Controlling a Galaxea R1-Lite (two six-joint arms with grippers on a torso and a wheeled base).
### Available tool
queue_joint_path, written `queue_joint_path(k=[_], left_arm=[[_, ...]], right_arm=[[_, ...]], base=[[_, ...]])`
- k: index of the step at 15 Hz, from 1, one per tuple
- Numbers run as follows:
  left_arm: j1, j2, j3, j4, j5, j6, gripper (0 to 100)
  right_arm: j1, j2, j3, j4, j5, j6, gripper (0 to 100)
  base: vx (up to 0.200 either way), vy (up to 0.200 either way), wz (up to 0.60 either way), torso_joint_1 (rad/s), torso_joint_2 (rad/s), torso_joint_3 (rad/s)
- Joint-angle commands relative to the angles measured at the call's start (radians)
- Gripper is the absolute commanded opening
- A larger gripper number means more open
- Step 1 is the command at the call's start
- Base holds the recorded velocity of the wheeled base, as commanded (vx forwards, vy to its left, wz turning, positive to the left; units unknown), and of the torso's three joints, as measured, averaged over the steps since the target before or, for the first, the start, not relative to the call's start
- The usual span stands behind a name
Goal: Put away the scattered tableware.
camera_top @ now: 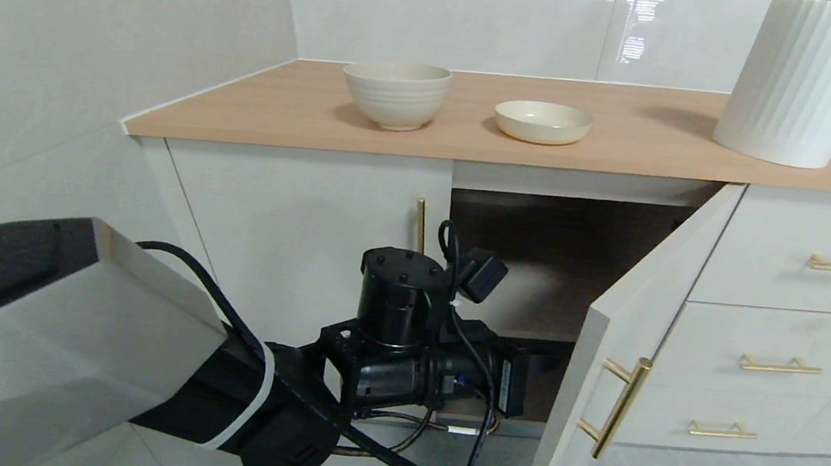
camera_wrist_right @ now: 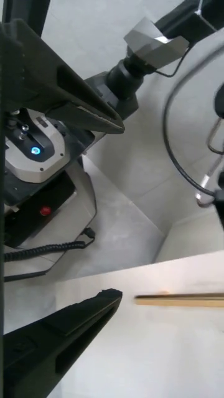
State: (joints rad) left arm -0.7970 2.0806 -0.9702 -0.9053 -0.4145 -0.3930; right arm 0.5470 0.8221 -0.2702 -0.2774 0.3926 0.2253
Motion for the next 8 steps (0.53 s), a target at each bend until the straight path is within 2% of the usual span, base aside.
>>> queue_joint_path(k=[1,4,6,7,8], left_arm=[[-0.004,0.015,-0.013,0.002,0.002,0.0,0],[-0.036,0.016,-0.022,0.002,0.003,0.0,0],[-0.103,0.044,-0.074,0.008,0.008,-0.001,0],[-0.16,0.044,-0.097,0.016,0.008,-0.001,0],[-0.177,0.042,-0.101,0.017,0.008,-0.001,0]], right_arm=[[0.001,-0.014,0.003,-0.002,0.002,0.0,100],[0.001,-0.035,0.003,-0.002,0.046,0.0,100],[-0.006,-0.058,0.003,-0.006,0.16,0.0,100],[-0.016,-0.072,0.003,-0.006,0.206,0.0,100],[-0.018,-0.077,0.003,-0.006,0.218,0.0,100]], base=[[0.0,0.0,0.0,0.0,0.0,0.0],[0.0,0.0,0.0,0.0,0.0,0.0],[0.0,0.0,0.0,0.0,0.0,0.0],[0.0,0.0,0.0,0.0,0.0,0.0],[0.0,0.0,0.0,0.0,0.0,0.0]])
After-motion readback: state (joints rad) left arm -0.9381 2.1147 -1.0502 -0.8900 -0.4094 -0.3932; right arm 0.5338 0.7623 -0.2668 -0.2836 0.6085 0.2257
